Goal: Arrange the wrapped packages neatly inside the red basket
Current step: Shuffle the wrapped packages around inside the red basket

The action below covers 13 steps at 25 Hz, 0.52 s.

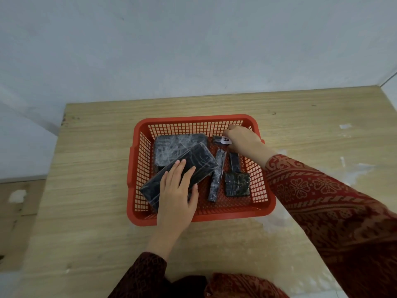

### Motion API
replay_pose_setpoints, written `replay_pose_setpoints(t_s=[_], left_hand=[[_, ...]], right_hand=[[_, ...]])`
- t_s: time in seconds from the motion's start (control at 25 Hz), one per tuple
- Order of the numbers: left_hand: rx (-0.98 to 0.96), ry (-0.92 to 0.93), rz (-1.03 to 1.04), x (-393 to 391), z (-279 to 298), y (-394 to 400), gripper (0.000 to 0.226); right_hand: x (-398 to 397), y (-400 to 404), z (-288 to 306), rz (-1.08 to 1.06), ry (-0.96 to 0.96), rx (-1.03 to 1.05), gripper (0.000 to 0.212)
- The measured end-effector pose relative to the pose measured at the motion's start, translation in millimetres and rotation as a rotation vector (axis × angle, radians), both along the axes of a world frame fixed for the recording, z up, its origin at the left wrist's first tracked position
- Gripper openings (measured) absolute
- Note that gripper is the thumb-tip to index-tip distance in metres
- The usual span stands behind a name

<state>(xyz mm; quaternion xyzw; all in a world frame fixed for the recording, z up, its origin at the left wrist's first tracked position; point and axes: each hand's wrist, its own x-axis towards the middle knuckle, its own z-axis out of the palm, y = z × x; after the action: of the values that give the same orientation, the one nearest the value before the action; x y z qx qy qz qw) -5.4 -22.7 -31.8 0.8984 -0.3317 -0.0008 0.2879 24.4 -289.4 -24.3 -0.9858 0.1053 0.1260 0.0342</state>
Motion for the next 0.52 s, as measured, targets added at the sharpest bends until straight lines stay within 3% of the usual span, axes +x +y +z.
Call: replay_pose_setpoints(t_s=[0.52], left_hand=[[0.006,0.003,0.004,-0.7,2.5,-0.4,0.04]], right_hand=[[-13.8,11.9,3.5,-0.004,-0.095,-0.013,0.047]])
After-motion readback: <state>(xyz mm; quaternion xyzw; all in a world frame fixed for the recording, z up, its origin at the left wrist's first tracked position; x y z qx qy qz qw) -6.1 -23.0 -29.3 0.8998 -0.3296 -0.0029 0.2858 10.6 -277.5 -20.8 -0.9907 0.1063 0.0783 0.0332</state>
